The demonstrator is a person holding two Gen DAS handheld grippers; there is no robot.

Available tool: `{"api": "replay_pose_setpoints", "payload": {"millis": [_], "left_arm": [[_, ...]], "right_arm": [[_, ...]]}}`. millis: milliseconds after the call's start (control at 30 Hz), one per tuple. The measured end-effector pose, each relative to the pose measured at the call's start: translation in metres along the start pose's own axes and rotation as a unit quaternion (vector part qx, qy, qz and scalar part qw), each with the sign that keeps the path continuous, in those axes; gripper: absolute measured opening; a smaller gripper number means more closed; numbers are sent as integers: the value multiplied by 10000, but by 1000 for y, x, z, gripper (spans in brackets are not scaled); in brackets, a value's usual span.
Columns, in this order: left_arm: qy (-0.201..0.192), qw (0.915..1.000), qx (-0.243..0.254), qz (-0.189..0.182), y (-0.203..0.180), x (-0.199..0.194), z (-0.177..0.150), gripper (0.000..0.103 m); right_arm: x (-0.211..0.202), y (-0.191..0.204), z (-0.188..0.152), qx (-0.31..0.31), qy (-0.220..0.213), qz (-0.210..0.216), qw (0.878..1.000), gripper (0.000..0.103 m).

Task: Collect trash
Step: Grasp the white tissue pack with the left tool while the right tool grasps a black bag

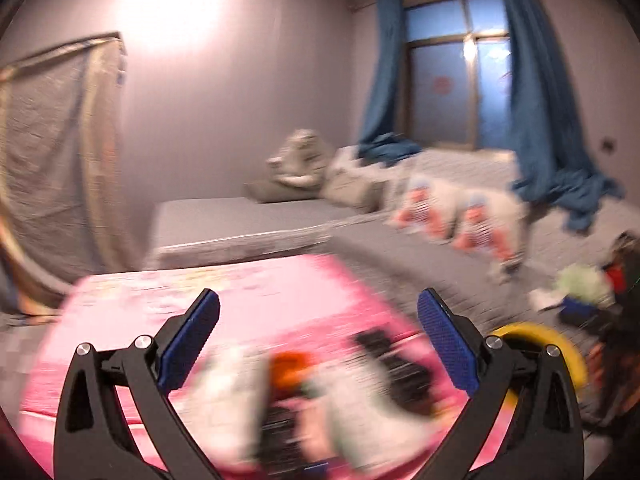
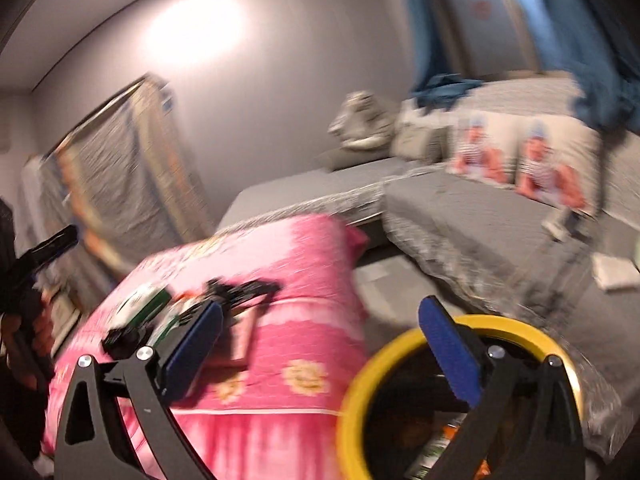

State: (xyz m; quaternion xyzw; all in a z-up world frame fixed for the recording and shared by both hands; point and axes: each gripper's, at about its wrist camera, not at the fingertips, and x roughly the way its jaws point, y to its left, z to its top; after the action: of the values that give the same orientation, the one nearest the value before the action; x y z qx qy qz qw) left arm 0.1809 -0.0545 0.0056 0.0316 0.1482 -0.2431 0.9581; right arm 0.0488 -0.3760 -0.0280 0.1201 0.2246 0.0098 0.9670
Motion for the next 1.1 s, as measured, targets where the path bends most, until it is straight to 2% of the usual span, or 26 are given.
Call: {"api": "replay_pose_setpoints", "payload": {"millis": [167, 233, 367, 600, 700, 900, 1100], "left_arm": [[490, 9979, 22, 422, 65, 0, -32, 95], [693, 9958, -145, 587, 91, 7, -44, 95], [1049, 9927, -385, 464, 121, 24, -59, 95], [1474, 9888, -122, -219, 101, 69, -57, 95], [1628, 9863, 133, -207, 87, 88, -57, 95], [1934, 9802, 209, -359, 76, 115, -58, 95], [2274, 9726, 446, -178, 69, 139, -68, 95]], "right_arm": [[46, 48, 6, -142, 543, 628, 9964, 95], [57, 65, 8, -276, 619, 682, 9954, 95], [75, 90, 10, -438, 732, 773, 9934, 95], [94, 106, 8, -520, 914, 974, 9897, 95], [99, 107, 7, -531, 934, 1020, 9890, 95], [108, 102, 7, -439, 976, 1136, 9877, 95], [116, 97, 4, -372, 1040, 1205, 9866, 95]]}}
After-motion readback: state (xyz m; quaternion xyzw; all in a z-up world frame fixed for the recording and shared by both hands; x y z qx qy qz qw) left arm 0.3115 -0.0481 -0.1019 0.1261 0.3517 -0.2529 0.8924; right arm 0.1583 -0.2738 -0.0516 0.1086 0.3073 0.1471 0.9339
